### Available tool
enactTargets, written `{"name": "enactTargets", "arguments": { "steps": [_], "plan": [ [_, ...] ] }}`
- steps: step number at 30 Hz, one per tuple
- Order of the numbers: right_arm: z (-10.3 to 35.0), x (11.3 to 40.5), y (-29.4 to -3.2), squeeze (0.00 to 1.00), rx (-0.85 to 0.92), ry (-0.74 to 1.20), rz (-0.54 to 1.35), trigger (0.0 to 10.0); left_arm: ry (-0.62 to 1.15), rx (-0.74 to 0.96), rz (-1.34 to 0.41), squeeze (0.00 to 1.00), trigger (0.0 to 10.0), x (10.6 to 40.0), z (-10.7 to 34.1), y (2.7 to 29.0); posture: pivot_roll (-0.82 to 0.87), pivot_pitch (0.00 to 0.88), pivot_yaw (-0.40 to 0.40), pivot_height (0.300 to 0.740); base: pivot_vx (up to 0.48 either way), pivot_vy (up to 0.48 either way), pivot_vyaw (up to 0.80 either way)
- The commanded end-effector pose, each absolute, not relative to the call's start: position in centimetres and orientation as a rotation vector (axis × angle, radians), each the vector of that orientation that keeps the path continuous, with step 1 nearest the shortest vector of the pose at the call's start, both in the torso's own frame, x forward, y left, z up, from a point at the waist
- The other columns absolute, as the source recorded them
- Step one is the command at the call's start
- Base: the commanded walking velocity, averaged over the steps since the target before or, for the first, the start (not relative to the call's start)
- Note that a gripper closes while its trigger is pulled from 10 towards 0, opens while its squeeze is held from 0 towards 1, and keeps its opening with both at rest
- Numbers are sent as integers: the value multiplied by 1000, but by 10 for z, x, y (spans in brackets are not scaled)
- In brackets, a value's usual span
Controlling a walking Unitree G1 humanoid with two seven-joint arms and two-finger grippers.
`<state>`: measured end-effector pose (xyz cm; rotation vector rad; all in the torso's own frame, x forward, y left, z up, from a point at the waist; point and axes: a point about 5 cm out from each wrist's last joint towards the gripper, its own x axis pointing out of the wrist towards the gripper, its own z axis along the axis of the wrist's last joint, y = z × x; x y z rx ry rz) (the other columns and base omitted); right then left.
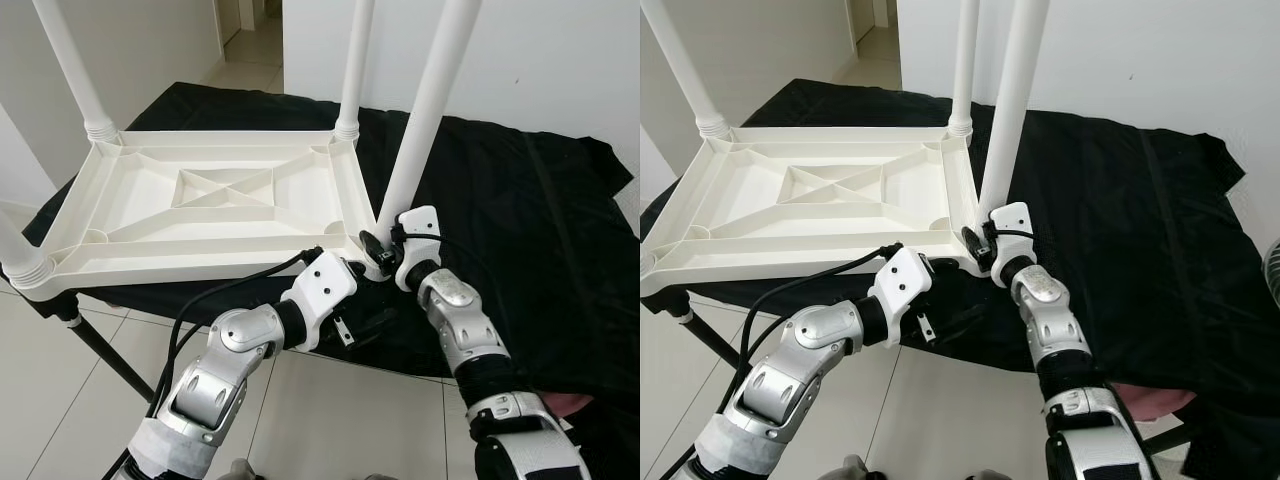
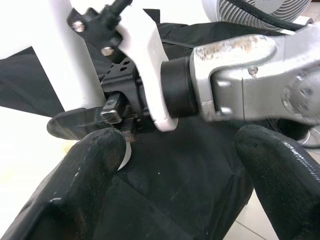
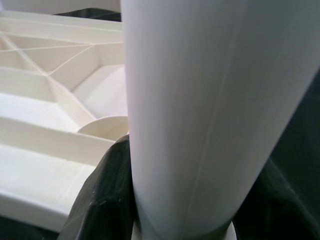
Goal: Building children table
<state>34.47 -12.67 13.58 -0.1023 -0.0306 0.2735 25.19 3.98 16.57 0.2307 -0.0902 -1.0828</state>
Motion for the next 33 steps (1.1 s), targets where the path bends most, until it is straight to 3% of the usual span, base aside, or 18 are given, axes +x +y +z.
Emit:
{"name": "enactTargets", "arguments": {
  "steps": [1,7,13,14,22,23,31,32,33],
  "plan": [
    [126,341,-132,0,-121,15,173,10000,-81,236,-1041,0,10000,252,164,40,-46,26,-4,740,0,0,0],
    [130,331,-116,0,-14,-9,-18,10000,-83,236,-1035,0,10000,251,164,40,-36,21,-20,740,0,0,0],
    [138,332,-121,0,3,-38,-26,10000,-84,232,-1034,0,10000,251,164,39,-38,17,-21,740,0,0,0],
    [139,332,-123,1000,2,-45,-20,10000,-85,233,-1035,0,10000,251,164,39,-38,17,-21,740,0,0,0],
    [144,331,-124,1000,-6,-70,14,10000,-87,234,-1034,0,10000,252,165,39,-40,17,-23,740,0,0,0],
    [144,331,-119,0,-6,-61,110,10000,-88,234,-1033,0,10000,252,165,38,-39,21,-22,740,0,0,0],
    [145,336,-120,0,-21,-41,396,10000,-79,240,-1034,0,10000,250,163,41,-37,24,-20,740,0,0,0],
    [147,340,-123,0,-102,-44,530,10000,-72,246,-1035,0,10000,249,162,44,-35,31,-14,740,0,0,0],
    [147,340,-123,0,-102,-44,530,10000,-72,246,-1035,0,10000,249,162,44,-35,31,-14,740,0,0,0]
  ]
}}
